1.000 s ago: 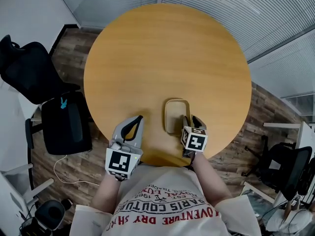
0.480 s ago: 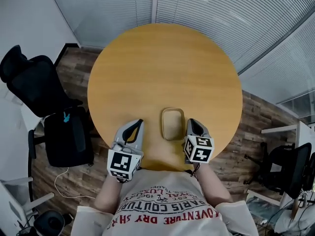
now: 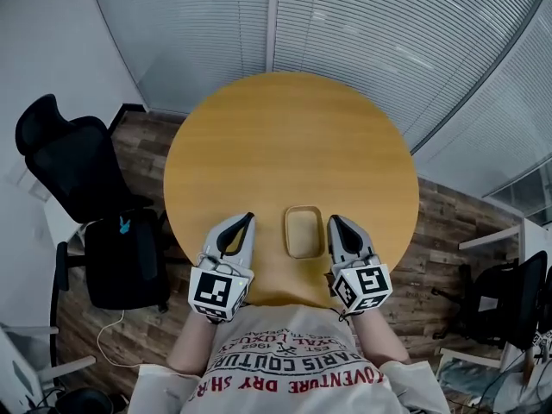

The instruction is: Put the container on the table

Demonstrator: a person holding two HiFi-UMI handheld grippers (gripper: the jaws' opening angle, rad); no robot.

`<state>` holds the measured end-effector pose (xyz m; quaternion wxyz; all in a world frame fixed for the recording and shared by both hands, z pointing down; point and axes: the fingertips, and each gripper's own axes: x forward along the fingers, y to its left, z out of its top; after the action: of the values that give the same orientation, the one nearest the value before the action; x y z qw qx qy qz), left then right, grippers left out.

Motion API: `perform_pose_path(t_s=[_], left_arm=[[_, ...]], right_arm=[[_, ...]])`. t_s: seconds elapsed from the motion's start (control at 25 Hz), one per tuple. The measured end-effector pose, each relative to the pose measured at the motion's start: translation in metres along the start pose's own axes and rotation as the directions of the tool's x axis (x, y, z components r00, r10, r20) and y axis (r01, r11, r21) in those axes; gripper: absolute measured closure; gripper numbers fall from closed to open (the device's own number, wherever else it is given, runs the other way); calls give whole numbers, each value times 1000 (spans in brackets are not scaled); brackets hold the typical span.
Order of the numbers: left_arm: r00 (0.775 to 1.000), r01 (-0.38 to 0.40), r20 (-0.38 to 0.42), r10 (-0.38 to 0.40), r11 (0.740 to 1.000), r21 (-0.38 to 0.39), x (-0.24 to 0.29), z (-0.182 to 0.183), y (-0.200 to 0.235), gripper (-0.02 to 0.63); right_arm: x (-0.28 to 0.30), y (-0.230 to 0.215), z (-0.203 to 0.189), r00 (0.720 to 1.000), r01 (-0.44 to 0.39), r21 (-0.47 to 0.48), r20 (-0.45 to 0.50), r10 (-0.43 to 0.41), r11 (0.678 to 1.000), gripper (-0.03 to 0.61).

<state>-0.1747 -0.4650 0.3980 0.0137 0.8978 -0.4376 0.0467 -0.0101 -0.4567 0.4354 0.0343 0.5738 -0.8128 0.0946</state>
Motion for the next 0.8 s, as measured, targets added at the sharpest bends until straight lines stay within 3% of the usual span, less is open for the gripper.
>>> perform_pose_path(t_s=[0.2, 0.52, 0.8], left_arm=[[999, 10, 45, -10, 1000, 4, -5, 12, -4, 615], [1000, 20, 20, -20, 1000, -12, -8, 7, -9, 615], [999, 33, 13, -33, 999, -14, -7, 3, -13, 615]], right_arm=[[-9, 8, 15, 999, 4, -58, 38, -2, 998, 571], [-13, 7, 6, 997, 69, -39, 28, -68, 997, 572], [-13, 11, 4, 998, 57, -54, 20, -56, 997, 572]])
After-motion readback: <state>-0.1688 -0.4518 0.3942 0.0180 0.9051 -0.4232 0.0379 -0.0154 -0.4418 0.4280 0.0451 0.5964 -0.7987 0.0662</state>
